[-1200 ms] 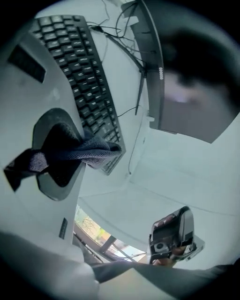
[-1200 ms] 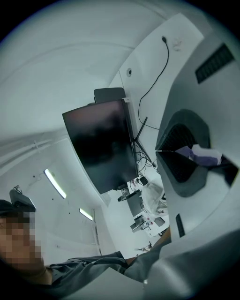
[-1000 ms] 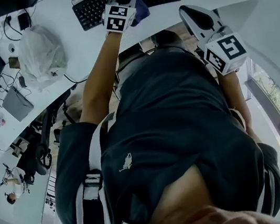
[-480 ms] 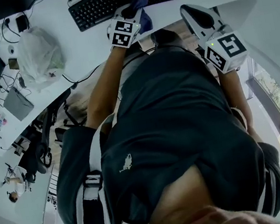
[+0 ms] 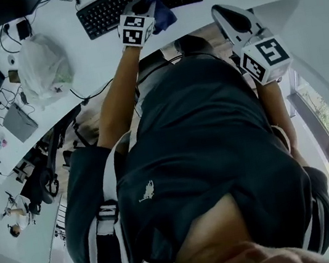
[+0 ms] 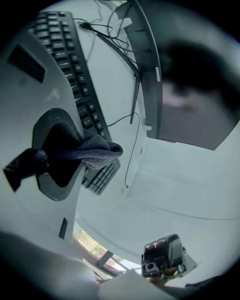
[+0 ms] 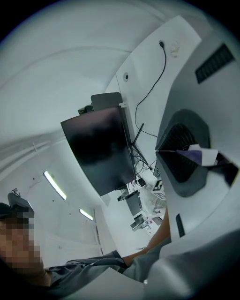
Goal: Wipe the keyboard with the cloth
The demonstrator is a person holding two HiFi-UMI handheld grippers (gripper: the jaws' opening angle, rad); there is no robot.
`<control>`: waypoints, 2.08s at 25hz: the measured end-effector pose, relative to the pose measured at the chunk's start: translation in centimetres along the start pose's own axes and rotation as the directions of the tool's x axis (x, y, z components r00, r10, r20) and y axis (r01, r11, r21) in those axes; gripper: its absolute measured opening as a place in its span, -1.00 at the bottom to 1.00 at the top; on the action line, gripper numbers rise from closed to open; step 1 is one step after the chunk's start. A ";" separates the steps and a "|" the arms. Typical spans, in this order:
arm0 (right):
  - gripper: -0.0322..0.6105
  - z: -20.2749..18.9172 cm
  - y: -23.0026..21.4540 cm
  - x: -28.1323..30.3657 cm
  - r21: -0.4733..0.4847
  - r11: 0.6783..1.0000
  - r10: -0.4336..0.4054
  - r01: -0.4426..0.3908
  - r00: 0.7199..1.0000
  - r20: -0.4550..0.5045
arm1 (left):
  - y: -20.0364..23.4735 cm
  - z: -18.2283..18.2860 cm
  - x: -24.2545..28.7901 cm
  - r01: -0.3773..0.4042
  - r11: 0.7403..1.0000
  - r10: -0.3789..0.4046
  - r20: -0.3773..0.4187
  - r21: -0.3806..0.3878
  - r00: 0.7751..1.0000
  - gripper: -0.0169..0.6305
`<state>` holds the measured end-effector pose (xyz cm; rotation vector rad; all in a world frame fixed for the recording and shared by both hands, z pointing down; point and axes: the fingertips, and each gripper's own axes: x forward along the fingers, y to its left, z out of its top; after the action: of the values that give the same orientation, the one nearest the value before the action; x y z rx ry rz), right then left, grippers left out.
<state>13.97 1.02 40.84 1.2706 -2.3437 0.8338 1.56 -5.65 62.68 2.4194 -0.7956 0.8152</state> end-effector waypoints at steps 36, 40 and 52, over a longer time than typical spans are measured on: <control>-0.87 0.1 -2.3 1.4 0.051 0.999 -0.013 0.014 1.000 -0.012 | -4.7 1.9 3.6 0.099 0.994 -0.097 -0.051 0.050 0.994 -0.82; -0.87 -0.2 -3.0 1.5 0.068 0.997 -0.033 0.035 0.999 -0.025 | -8.8 -1.6 1.6 0.166 0.985 -0.162 -0.085 0.039 0.983 -0.82; -0.87 -0.2 -1.9 2.5 0.059 0.998 -0.012 0.015 0.999 -0.041 | 0.1 3.7 3.7 -0.043 0.973 0.054 -0.040 0.227 0.998 -0.82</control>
<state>14.23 -1.25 42.96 1.2794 -2.2925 0.9221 5.30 -9.25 62.51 2.5771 -0.7844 1.0264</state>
